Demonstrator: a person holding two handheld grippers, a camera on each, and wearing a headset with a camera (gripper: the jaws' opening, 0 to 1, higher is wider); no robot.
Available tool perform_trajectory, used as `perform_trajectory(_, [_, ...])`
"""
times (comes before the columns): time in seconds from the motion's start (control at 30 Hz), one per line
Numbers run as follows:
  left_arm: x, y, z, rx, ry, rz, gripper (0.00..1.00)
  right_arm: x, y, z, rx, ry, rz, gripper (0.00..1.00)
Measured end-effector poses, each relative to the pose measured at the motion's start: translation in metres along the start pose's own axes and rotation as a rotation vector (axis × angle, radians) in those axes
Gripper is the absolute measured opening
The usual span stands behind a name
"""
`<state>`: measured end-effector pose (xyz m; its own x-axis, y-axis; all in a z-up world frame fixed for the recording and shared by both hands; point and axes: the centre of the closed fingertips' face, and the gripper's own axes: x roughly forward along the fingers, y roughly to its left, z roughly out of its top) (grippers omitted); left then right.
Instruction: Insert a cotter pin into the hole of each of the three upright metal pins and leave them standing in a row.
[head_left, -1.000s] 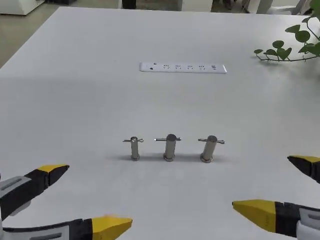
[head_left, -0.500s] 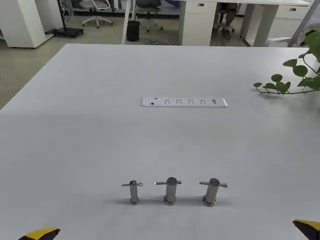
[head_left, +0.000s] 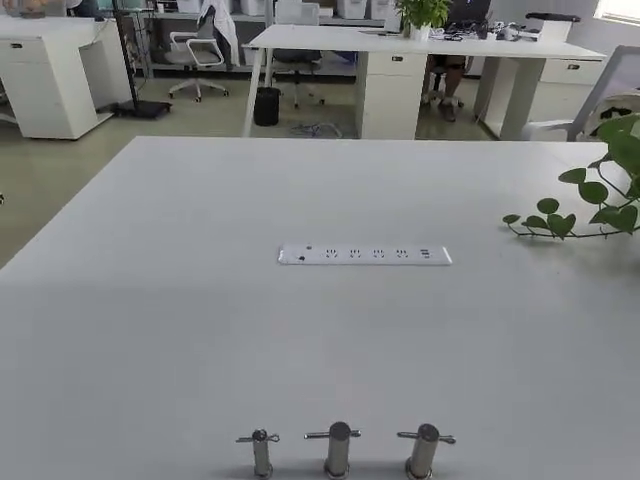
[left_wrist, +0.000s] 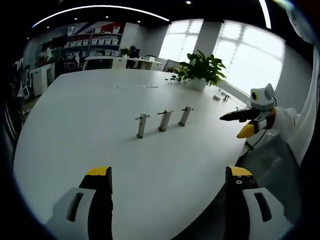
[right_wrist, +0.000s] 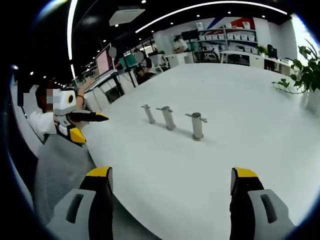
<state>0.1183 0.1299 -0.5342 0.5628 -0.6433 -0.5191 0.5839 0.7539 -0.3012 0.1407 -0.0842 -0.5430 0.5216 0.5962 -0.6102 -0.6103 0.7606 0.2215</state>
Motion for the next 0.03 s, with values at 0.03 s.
perform_trajectory(0.03, [0.0003, -0.0029, -0.0009, -0.024, 0.001, -0.014, 0.92, 0.001, 0.0013, 0.0001, -0.004, 0.006, 0.006, 0.96])
